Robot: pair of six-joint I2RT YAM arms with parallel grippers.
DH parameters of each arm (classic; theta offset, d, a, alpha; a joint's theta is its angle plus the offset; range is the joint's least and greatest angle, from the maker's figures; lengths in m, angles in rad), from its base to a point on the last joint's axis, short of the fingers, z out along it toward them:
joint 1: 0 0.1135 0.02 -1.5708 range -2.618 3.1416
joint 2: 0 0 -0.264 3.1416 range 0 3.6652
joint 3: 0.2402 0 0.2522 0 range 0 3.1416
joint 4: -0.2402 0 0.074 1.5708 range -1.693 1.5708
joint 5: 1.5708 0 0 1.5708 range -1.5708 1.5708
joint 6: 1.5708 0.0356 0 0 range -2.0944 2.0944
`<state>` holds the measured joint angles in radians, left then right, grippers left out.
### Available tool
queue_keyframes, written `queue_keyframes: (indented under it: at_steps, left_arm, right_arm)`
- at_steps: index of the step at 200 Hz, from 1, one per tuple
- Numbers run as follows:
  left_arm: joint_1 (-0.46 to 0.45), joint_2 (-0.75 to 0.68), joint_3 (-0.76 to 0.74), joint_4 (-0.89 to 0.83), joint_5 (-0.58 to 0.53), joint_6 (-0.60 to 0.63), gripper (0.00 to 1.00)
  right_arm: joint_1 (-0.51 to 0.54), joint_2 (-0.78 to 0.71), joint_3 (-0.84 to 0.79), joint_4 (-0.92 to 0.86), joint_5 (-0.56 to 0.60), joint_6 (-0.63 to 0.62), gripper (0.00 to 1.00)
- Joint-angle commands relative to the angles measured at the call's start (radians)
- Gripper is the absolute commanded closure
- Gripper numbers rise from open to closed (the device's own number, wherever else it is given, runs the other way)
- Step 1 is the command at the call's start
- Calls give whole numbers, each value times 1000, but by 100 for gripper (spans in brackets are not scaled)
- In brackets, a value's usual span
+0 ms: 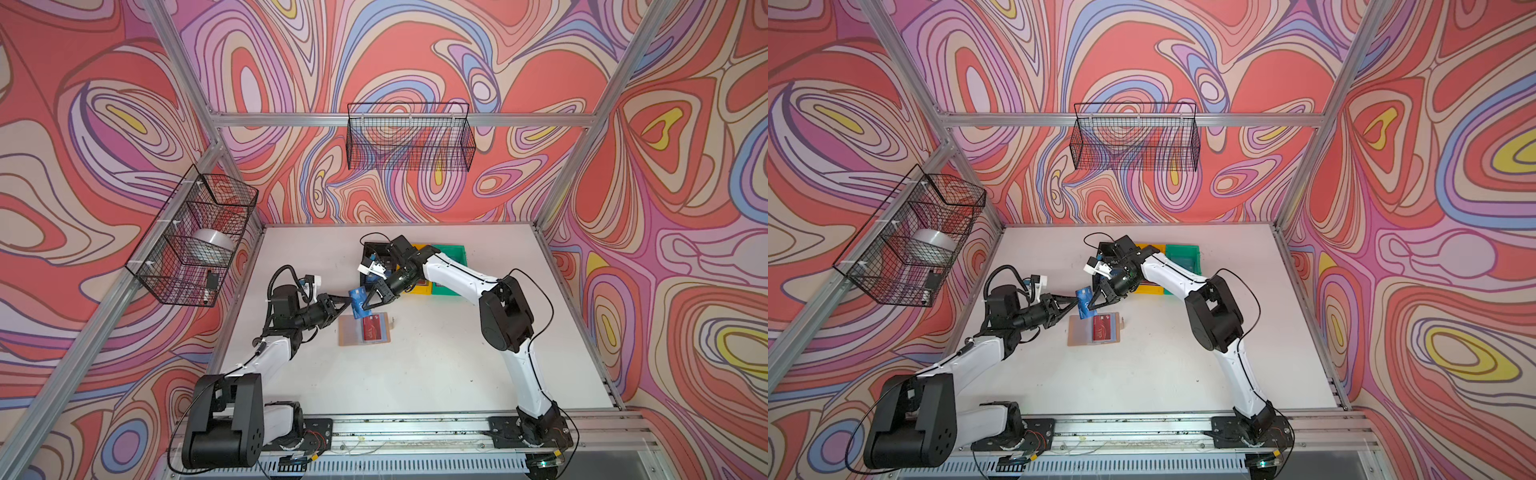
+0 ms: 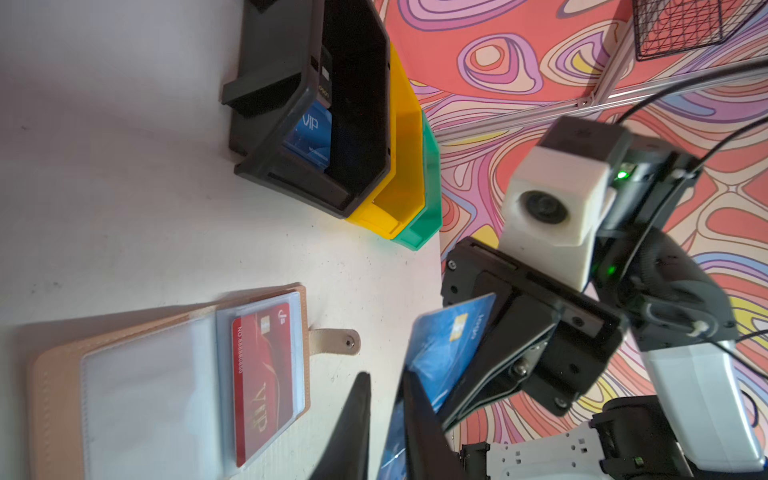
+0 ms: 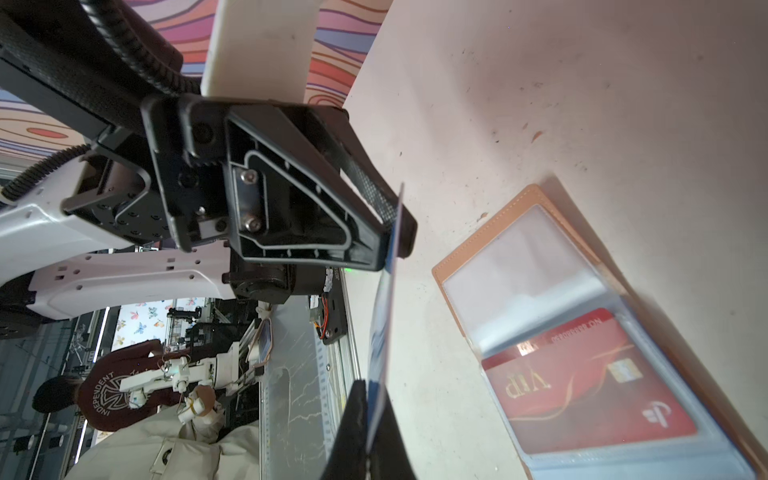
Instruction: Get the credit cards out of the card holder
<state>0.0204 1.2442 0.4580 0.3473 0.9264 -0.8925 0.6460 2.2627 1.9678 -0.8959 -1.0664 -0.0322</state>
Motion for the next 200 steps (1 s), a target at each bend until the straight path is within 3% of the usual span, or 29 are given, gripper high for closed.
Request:
queue_keyframes:
  at_steps: [1, 34, 61, 85, 122, 200]
  left_arm:
    - [-3, -17, 26, -143, -38, 71, 78]
    - [-3, -1, 36, -176, -55, 89, 77]
    - [-4, 14, 39, -165, -52, 86, 77]
    - [-4, 20, 47, -176, -52, 91, 77]
    - [-3, 20, 45, -185, -61, 96, 77]
    - [-4, 52, 39, -166, -64, 99, 77]
  right_arm:
    - [-8, 53, 155, -250, 106, -187, 100]
    - [-6, 153, 439, -534, 478, -366, 100]
    - [-6, 165, 505, -567, 736, -511, 100]
    - [-6, 127, 466, -510, 791, -647, 100]
    - [-1, 133, 528, -445, 830, -685, 100]
    - [80, 157, 546, -330, 1066, -952, 100]
